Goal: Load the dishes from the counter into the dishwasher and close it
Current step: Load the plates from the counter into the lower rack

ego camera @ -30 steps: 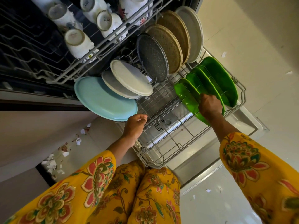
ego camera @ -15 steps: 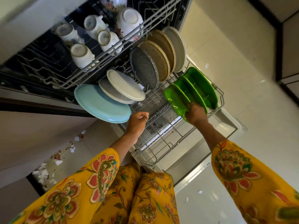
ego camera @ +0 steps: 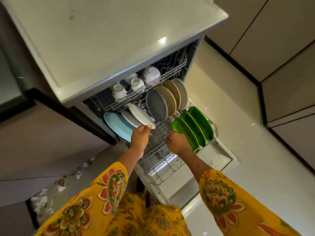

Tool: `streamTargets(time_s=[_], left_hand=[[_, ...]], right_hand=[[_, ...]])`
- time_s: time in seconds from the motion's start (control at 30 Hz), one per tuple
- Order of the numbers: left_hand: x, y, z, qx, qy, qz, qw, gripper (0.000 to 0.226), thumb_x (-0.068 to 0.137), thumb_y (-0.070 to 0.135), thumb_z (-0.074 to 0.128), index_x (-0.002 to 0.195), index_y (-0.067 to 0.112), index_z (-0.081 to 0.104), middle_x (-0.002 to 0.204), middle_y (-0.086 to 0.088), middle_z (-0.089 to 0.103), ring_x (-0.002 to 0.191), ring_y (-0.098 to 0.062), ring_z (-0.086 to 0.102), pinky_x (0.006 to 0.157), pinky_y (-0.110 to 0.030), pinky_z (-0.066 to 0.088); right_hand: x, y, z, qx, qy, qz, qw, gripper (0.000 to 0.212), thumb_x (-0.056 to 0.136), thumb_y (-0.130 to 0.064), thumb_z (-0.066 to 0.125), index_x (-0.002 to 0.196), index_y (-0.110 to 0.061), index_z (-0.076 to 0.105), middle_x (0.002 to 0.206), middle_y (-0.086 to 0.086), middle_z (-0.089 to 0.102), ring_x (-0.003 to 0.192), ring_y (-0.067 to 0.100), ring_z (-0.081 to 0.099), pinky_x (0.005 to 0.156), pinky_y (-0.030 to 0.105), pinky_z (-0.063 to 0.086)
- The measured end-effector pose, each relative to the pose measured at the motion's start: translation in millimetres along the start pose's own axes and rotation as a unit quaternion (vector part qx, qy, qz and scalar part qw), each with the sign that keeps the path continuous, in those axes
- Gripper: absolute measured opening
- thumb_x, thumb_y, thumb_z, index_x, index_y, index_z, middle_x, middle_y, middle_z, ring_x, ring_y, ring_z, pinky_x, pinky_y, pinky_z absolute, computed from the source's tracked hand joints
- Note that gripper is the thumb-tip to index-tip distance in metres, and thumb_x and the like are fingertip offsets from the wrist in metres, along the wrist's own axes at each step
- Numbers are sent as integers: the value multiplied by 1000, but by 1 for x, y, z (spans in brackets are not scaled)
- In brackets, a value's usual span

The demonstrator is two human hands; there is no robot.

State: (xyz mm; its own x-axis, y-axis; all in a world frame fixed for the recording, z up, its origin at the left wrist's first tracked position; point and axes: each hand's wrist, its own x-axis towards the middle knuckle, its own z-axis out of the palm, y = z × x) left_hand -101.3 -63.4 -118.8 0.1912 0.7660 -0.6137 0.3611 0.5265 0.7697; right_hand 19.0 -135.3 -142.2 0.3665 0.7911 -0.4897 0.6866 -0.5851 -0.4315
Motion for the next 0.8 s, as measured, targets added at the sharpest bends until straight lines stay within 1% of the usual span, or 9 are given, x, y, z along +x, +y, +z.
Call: streamTargets(time_s=[0.1, 0.2, 0.3, 0.37, 0.43, 0.53, 0.6, 0.7, 0.8], left_hand=[[-25, 12, -29, -55, 25, -5, 998, 16, 96, 18, 50, 91, 11, 63, 80, -1, 57, 91, -21, 52, 91, -37, 45], [-47, 18, -64, -103, 50, 7, 993, 21, 96, 19, 52, 78, 17, 61, 77, 3, 55, 90, -19, 51, 84, -33, 43], [-67, 22, -105, -151, 84, 17, 985, 13, 96, 17, 53, 93, 11, 64, 79, 3, 54, 84, -17, 51, 74, -29, 43], [-78, 21, -138, -177, 102, 40, 978, 16, 95, 20, 55, 90, 9, 65, 79, 0, 54, 81, -17, 50, 65, -26, 40], [-90, 20, -172, -197, 127, 73, 970, 20, 96, 19, 53, 79, 16, 62, 76, 1, 56, 77, -12, 54, 62, -22, 40], [-110, 21, -230, -225, 172, 122, 951, 26, 96, 13, 52, 71, 14, 57, 63, 2, 53, 52, -1, 53, 48, -14, 41], [-119, 20, -273, -231, 193, 150, 942, 25, 96, 13, 50, 73, 14, 58, 65, 3, 55, 57, -3, 52, 49, -12, 42], [-130, 18, -342, -251, 221, 172, 926, 23, 97, 13, 49, 78, 16, 61, 72, 2, 56, 67, -6, 49, 51, -6, 41], [-143, 12, -408, -256, 238, 197, 916, 22, 98, 15, 48, 83, 16, 63, 70, 3, 55, 65, -6, 48, 55, -14, 41]], right_hand=[[-19, -33, -8, -11, 25, -51, 998, 31, 95, -23, 45, 120, -7, 55, 117, 20, 61, 107, 36, 57, 87, 38, 46], [-38, -72, -9, 2, 49, -116, 992, 33, 96, -20, 47, 123, -3, 56, 119, 23, 61, 110, 37, 57, 89, 39, 44], [-58, -118, -6, 22, 53, -157, 986, 45, 94, -29, 44, 126, 0, 55, 123, 23, 60, 113, 36, 56, 93, 39, 43], [-70, -154, 1, 36, 51, -195, 979, 55, 87, -37, 36, 122, 0, 58, 119, 21, 62, 110, 35, 58, 90, 36, 43], [-83, -194, 10, 42, 43, -227, 972, 49, 91, -34, 39, 122, -2, 59, 120, 19, 63, 112, 32, 57, 94, 35, 41], [-97, -257, 30, 65, 50, -285, 955, 32, 95, -20, 50, 121, -3, 60, 120, 17, 64, 112, 31, 59, 96, 35, 42], [-107, -300, 43, 69, 52, -316, 945, 29, 95, -19, 51, 118, -4, 62, 116, 15, 66, 107, 29, 61, 91, 32, 44], [-125, -369, 62, 80, 46, -356, 930, 26, 95, -17, 50, 109, 0, 64, 107, 17, 67, 100, 30, 62, 87, 35, 45], [-142, -433, 81, 104, 36, -389, 915, 27, 95, -17, 51, 114, -3, 64, 109, 13, 67, 100, 24, 62, 91, 34, 48]])
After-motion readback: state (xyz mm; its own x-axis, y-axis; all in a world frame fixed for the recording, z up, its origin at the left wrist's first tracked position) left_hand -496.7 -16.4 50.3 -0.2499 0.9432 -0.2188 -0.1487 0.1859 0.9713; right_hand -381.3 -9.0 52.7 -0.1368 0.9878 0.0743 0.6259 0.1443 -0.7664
